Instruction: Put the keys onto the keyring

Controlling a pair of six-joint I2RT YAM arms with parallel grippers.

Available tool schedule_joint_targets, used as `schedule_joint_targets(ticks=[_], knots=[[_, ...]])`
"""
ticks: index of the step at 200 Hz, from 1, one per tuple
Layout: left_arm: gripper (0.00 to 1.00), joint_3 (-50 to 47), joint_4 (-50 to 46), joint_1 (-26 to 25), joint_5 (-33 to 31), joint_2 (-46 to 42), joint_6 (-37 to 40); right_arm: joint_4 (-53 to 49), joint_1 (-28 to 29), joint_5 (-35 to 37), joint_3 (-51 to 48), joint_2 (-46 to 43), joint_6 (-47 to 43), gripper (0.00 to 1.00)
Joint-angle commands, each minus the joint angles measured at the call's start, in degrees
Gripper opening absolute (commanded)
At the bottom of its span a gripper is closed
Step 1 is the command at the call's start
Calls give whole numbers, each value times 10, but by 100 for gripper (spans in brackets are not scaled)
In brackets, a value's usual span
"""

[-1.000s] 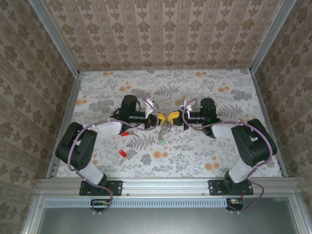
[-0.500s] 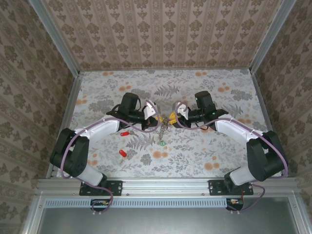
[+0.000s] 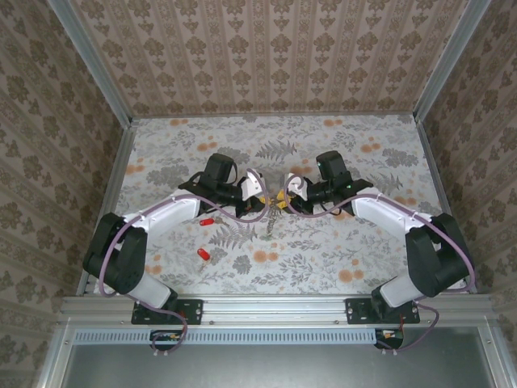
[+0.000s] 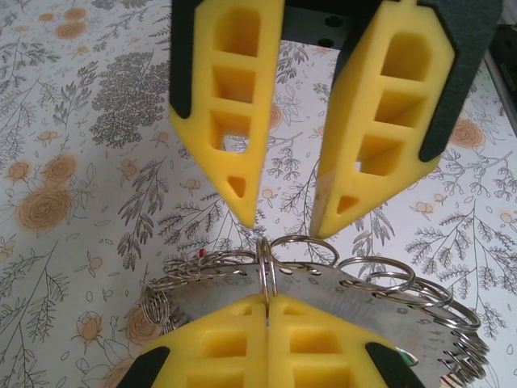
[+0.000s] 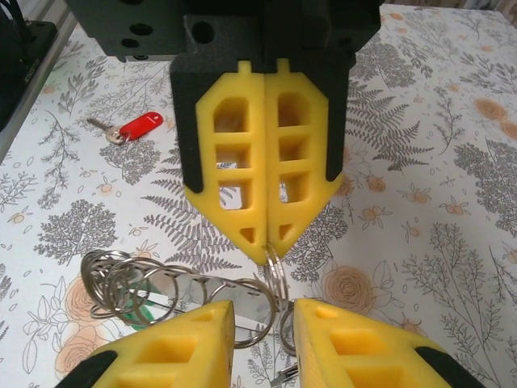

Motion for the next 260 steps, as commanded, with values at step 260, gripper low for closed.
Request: schedule_joint_targets(ticks=[260], knots=[[26,-6,46,25,38,-12,-23,91,-20,-99,12,54,40,0]])
